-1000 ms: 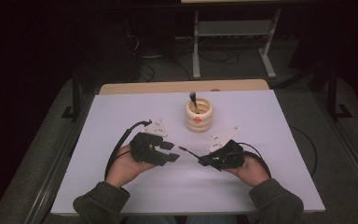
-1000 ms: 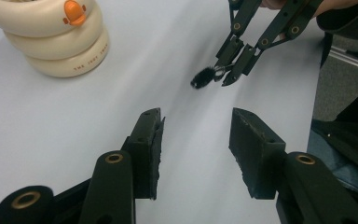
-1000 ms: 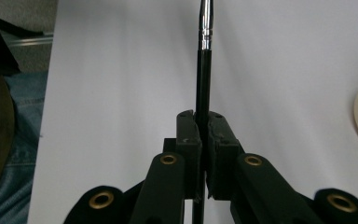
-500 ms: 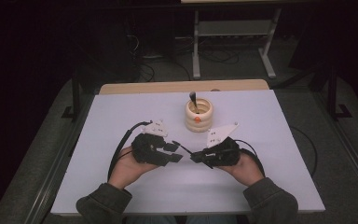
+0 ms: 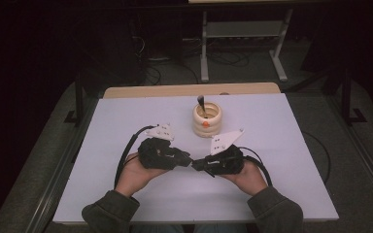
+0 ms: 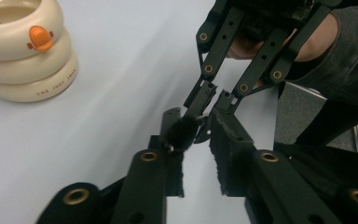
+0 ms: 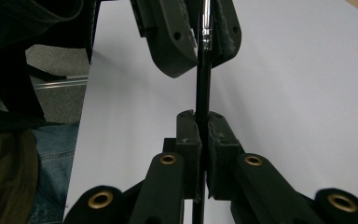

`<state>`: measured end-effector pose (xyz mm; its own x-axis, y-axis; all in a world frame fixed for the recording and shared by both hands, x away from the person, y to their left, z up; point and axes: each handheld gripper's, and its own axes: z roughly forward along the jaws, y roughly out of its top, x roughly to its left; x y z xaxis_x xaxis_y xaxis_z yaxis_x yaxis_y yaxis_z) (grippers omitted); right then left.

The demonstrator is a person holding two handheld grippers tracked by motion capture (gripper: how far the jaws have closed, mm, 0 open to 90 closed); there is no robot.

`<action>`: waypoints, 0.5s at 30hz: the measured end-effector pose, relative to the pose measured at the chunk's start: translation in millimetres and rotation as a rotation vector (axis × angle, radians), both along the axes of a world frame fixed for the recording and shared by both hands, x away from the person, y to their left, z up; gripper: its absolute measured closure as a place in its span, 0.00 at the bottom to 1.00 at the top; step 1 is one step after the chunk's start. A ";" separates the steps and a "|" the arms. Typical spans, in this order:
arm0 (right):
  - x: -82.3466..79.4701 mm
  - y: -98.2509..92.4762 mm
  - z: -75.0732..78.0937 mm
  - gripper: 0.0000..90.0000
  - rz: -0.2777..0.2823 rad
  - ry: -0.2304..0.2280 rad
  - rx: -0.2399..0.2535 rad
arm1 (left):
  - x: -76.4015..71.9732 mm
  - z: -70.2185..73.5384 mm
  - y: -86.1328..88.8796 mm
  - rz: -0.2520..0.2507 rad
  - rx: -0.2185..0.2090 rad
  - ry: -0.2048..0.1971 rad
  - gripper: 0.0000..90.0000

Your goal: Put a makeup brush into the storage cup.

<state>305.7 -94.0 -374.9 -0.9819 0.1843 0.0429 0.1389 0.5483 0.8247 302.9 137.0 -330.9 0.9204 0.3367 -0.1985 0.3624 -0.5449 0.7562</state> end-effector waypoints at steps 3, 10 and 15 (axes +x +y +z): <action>-0.8 1.3 -0.5 0.93 0.003 -0.001 0.008 | 0.6 -0.2 0.5 -0.007 -0.011 0.008 0.90; -1.0 4.6 -2.4 0.93 0.022 -0.040 -0.012 | 1.2 0.1 -0.1 -0.028 -0.033 0.026 0.95; -2.4 6.1 -2.4 0.92 0.018 -0.024 -0.010 | 0.4 0.9 -0.1 -0.033 -0.026 0.022 0.95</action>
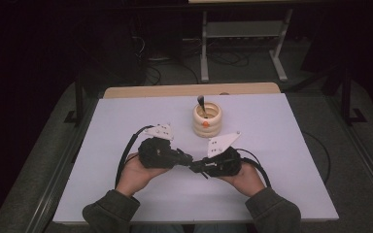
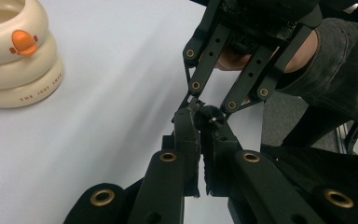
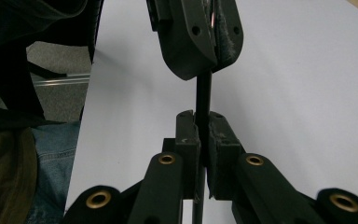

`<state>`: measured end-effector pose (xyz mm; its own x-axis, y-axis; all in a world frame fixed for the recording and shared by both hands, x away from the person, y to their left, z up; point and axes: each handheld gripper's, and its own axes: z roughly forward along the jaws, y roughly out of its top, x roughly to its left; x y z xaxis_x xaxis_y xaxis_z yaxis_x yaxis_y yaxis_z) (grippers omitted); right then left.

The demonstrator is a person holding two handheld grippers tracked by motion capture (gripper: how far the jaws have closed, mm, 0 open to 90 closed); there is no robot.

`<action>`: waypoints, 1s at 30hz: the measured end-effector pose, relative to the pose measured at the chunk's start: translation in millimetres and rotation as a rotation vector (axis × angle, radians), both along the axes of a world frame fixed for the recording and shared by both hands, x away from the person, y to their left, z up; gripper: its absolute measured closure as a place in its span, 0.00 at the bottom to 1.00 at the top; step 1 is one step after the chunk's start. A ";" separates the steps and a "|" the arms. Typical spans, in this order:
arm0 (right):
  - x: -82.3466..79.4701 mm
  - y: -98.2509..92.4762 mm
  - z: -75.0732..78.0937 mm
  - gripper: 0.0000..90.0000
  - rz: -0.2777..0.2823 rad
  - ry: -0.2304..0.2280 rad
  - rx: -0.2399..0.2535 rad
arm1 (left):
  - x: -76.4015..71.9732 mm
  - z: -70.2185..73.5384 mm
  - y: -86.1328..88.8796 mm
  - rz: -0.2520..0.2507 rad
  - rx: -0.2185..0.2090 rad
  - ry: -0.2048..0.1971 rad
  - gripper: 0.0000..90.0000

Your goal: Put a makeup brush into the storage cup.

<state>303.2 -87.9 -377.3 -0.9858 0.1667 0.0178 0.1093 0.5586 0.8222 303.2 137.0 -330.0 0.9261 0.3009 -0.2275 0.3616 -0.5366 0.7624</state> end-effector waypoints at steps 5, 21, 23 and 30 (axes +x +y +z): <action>0.1 0.8 1.9 0.83 -0.001 -0.028 -0.041 | -0.1 2.9 1.1 0.006 0.021 -0.015 0.95; -1.5 3.3 1.7 0.93 -0.012 -0.013 -0.059 | -1.9 5.0 -2.0 0.006 0.033 -0.028 0.94; -1.3 3.1 1.1 0.93 -0.017 0.014 -0.033 | -1.7 5.7 -1.6 0.016 0.023 -0.032 0.92; -2.8 7.9 -1.8 0.93 -0.021 0.060 0.014 | -1.0 7.3 0.0 0.015 0.006 -0.030 0.94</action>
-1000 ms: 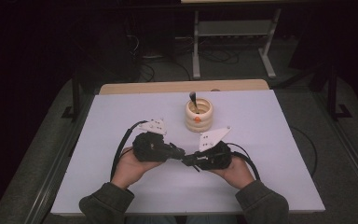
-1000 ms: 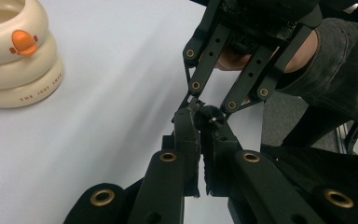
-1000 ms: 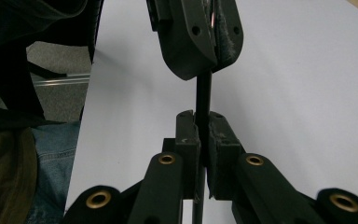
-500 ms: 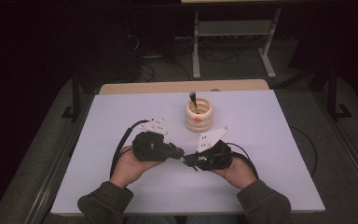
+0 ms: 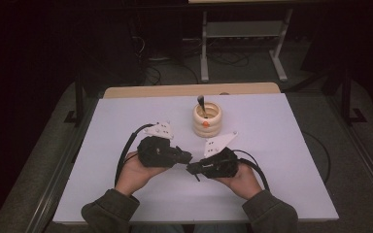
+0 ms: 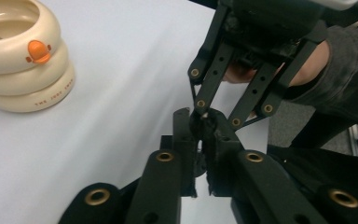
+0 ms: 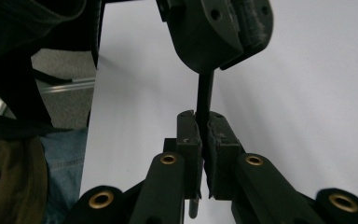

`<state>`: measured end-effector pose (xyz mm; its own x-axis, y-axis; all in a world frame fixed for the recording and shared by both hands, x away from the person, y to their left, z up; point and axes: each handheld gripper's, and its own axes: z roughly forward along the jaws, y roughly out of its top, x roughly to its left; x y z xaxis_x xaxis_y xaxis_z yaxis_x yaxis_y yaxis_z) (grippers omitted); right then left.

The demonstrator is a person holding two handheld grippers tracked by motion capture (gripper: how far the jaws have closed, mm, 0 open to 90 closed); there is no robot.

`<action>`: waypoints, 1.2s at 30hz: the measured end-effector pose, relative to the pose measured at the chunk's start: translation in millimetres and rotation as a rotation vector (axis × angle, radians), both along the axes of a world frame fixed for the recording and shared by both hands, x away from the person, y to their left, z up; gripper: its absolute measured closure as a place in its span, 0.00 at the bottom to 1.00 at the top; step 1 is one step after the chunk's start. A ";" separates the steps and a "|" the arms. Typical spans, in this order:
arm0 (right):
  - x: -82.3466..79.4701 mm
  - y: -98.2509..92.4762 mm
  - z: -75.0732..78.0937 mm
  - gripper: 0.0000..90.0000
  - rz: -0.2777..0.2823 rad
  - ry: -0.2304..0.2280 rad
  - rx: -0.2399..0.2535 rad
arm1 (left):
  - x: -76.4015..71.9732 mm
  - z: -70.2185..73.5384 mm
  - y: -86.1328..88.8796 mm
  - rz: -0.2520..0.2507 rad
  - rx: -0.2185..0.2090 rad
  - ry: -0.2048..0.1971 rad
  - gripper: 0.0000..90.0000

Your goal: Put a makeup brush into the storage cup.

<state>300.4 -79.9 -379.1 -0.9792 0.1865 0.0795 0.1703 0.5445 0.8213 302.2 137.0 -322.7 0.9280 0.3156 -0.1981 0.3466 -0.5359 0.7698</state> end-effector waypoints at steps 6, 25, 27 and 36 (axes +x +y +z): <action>-0.8 2.9 -1.1 0.93 -0.002 0.006 -0.001 | 0.4 0.0 0.1 -0.007 0.012 0.007 0.95; -3.0 2.3 7.0 0.93 -0.022 -0.006 0.015 | -1.1 1.0 -9.7 -0.013 0.068 -0.019 0.94; -2.9 2.3 7.0 0.93 -0.022 -0.006 0.016 | -1.2 1.0 -9.5 -0.015 0.067 -0.022 0.94; -1.9 0.4 5.5 0.93 -0.029 0.004 0.005 | -2.4 1.9 -4.2 0.015 0.063 -0.020 0.84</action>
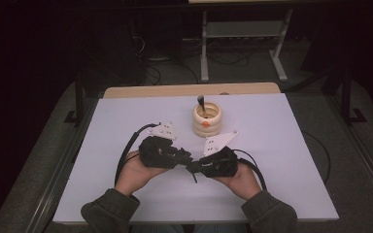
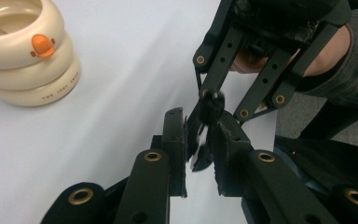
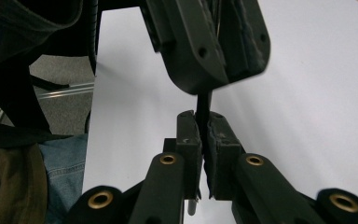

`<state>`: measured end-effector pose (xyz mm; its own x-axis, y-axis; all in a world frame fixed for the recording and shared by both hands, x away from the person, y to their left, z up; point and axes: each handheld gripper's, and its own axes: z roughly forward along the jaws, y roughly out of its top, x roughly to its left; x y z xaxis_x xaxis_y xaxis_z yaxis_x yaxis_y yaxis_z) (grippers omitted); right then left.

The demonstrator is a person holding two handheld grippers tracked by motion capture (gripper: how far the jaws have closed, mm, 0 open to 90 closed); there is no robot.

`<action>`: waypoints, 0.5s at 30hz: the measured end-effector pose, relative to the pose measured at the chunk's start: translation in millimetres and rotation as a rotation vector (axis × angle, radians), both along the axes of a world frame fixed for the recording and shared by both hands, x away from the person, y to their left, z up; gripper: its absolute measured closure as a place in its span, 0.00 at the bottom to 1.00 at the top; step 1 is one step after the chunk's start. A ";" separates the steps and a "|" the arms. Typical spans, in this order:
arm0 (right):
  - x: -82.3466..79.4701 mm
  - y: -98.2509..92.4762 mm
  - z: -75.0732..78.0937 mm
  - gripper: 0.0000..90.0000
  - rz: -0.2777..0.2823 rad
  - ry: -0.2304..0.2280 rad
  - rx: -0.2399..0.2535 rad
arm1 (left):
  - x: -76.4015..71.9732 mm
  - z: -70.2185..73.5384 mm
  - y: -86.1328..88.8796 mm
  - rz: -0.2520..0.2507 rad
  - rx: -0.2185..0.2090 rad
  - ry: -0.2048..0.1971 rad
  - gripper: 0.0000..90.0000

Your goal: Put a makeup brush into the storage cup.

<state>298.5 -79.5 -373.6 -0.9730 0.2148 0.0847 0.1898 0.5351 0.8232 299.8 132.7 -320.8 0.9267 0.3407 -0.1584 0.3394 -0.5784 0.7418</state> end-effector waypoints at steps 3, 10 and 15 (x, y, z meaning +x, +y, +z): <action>1.1 -2.2 -0.5 0.93 -0.007 0.005 -0.001 | -0.3 -0.7 1.5 0.003 0.000 -0.001 0.83; 2.8 -7.6 -1.3 0.93 -0.021 0.013 -0.008 | -1.6 -1.2 4.6 0.007 0.006 -0.001 0.81; 3.1 -11.0 -0.6 0.93 -0.027 0.011 -0.010 | -1.8 -2.0 7.1 0.011 0.012 -0.008 0.80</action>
<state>301.7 -90.6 -374.2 -0.9657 0.2424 0.0928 0.2134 0.5381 0.8154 298.0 139.8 -322.8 0.9243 0.3523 -0.1467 0.3395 -0.5833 0.7379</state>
